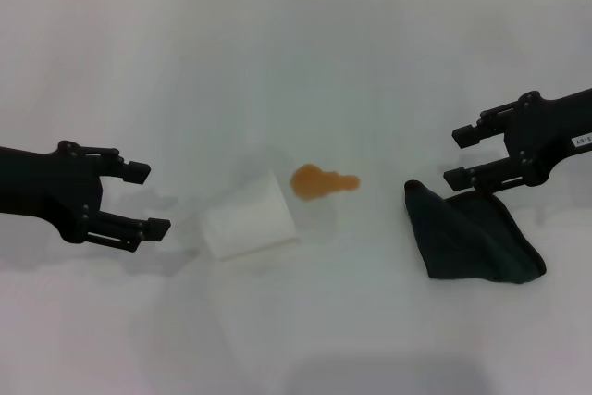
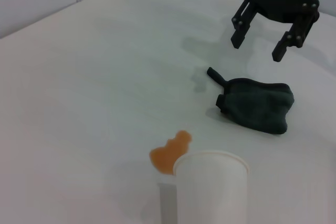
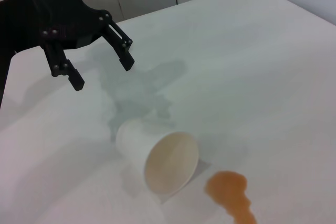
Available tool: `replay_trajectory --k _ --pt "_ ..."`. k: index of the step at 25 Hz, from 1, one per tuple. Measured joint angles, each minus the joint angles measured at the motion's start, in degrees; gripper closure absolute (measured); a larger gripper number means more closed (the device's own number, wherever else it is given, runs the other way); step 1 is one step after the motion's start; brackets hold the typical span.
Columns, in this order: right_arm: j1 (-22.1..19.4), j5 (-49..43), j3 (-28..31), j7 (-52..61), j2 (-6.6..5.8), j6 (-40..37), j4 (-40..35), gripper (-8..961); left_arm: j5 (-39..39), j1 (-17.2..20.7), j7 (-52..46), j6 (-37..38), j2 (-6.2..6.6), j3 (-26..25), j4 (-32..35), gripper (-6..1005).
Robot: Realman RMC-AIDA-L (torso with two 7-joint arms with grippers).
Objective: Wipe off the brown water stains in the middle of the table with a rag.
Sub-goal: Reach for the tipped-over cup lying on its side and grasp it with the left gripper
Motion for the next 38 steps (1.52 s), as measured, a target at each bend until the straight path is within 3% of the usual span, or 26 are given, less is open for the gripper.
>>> replay_trajectory --k 24,31,38 --pt "-0.18 -0.01 0.02 -1.02 0.20 0.45 0.36 305 2.38 -1.46 -1.69 -1.22 -0.13 -0.03 -0.11 126" --pt "-0.06 -0.01 -0.06 -1.63 0.26 1.14 0.77 305 8.56 -7.49 -7.81 0.73 0.99 0.12 -0.19 127" --pt "0.33 0.00 -0.43 -2.03 0.26 1.82 0.79 306 17.11 -15.60 -13.08 3.17 0.68 0.04 -1.94 128"
